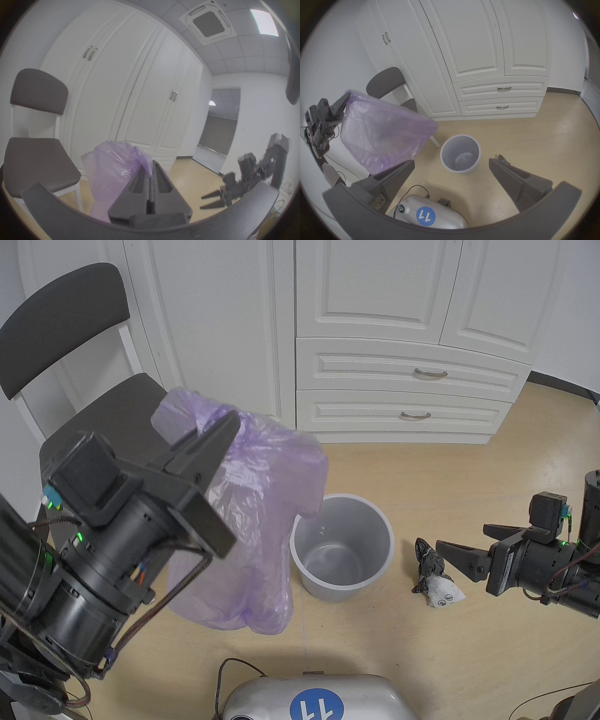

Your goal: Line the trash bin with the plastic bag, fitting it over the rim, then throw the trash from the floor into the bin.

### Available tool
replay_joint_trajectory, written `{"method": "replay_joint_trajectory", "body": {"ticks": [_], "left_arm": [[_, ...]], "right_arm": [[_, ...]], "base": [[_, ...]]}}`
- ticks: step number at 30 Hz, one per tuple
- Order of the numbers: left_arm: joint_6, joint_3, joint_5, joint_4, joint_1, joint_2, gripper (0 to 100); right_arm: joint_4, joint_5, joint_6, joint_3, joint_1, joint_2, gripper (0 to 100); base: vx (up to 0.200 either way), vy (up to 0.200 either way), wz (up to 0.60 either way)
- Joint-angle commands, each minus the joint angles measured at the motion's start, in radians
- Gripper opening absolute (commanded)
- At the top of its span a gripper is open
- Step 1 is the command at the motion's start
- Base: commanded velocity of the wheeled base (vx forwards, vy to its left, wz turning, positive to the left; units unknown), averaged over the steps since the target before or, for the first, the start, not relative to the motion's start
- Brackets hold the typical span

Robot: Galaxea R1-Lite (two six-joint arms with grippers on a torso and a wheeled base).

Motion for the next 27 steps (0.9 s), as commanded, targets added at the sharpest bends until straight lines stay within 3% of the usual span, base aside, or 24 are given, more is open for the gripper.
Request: {"method": "replay_joint_trajectory", "body": {"ticks": [1, 13, 19, 22, 24, 27], "left_arm": [[-0.034, -0.059, 0.036, 0.0, 0.031, 0.043, 0], [-0.08, -0.142, 0.049, 0.038, 0.14, 0.024, 0], [-0.114, -0.098, 0.017, 0.214, 0.112, -0.082, 0], [-0.115, -0.151, -0.136, 0.431, 0.105, -0.112, 0], [-0.117, -0.217, -0.28, 0.598, 0.112, -0.137, 0], [-0.115, -0.349, -0.458, 0.915, 0.129, -0.175, 0]], "right_arm": [[-0.003, -0.001, 0.002, 0.006, 0.012, 0.042, 100], [-0.004, -0.009, 0.038, -0.007, 0.023, 0.068, 100], [-0.004, -0.015, 0.035, -0.005, 0.023, 0.051, 100], [-0.004, -0.016, 0.035, -0.005, 0.021, 0.042, 100], [-0.004, -0.016, 0.03, -0.007, 0.021, 0.039, 100], [-0.003, -0.016, 0.024, -0.003, 0.021, 0.021, 100]], "base": [[0.0, 0.0, 0.0], [0.0, 0.0, 0.0], [0.0, 0.0, 0.0], [0.0, 0.0, 0.0], [0.0, 0.0, 0.0], [0.0, 0.0, 0.0]]}}
